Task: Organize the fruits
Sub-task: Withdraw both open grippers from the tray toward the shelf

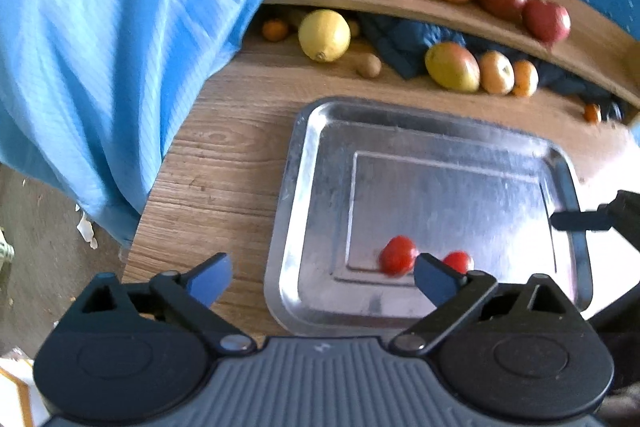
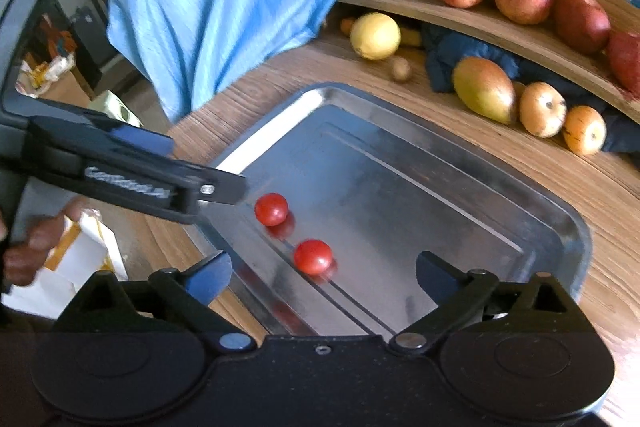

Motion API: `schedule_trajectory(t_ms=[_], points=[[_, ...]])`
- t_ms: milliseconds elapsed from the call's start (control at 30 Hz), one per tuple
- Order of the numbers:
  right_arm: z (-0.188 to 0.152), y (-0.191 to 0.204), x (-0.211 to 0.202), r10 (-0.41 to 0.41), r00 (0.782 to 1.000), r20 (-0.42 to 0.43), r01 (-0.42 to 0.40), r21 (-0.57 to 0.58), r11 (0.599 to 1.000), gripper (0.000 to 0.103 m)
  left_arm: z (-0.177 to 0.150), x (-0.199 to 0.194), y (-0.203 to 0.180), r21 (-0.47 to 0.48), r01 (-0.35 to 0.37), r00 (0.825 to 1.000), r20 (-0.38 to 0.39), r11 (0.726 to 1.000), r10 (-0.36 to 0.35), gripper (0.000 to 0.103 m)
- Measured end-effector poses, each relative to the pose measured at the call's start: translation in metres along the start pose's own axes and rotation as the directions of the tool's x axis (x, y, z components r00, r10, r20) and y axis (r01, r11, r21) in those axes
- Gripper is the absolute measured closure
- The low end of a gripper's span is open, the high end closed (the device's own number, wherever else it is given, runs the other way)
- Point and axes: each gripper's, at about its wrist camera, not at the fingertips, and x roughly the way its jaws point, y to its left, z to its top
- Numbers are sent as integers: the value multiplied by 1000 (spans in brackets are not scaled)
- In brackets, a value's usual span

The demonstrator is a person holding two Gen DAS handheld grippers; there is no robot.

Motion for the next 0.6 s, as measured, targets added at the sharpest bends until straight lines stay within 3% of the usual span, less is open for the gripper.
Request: schedule_trajectory(t_ms=[167,600], points=[[-3,-10,-1,-62,996,-59,64,33,997,1,-1,2,-3,58,-4,1000,-26,998,6,3],[-11,-40,-10,-167,982,-92,179,138,974,1,19,13,-6,123,-19,999,-37,992,23,3]])
